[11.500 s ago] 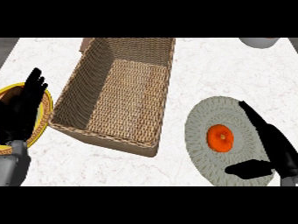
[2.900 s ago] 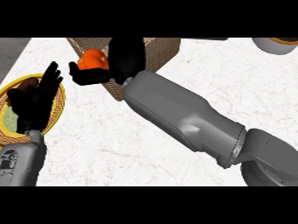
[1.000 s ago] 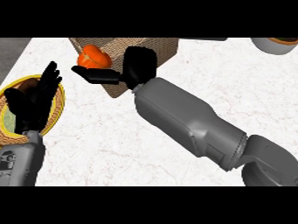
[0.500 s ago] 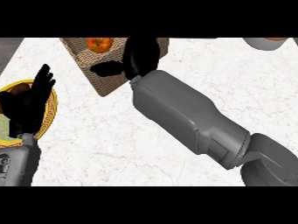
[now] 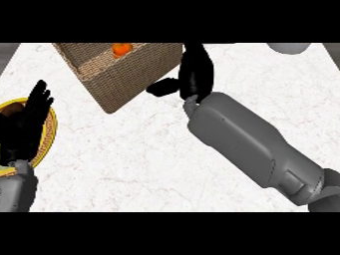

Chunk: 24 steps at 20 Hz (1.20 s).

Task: Pick the squash from the placemat and place it in the basket

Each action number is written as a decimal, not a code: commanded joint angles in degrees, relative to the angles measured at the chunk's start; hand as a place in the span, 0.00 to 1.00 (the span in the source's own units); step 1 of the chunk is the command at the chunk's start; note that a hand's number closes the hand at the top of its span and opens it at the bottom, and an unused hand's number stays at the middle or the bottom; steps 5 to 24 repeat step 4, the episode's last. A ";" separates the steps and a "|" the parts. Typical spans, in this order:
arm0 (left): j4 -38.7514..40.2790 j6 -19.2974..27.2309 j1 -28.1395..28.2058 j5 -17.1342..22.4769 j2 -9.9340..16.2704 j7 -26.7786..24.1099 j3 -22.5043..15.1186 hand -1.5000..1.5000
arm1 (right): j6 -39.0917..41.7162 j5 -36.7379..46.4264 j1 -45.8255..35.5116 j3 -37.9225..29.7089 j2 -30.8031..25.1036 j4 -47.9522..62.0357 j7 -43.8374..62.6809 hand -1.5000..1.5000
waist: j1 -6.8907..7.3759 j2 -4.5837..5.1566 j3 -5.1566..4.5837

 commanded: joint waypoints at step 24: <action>-1.63 0.63 -0.35 -0.01 -0.87 1.72 -0.51 0.50 | -0.24 1.14 16.56 -1.82 -11.82 -22.96 -1.98 0.00 | -0.09 0.17 -0.03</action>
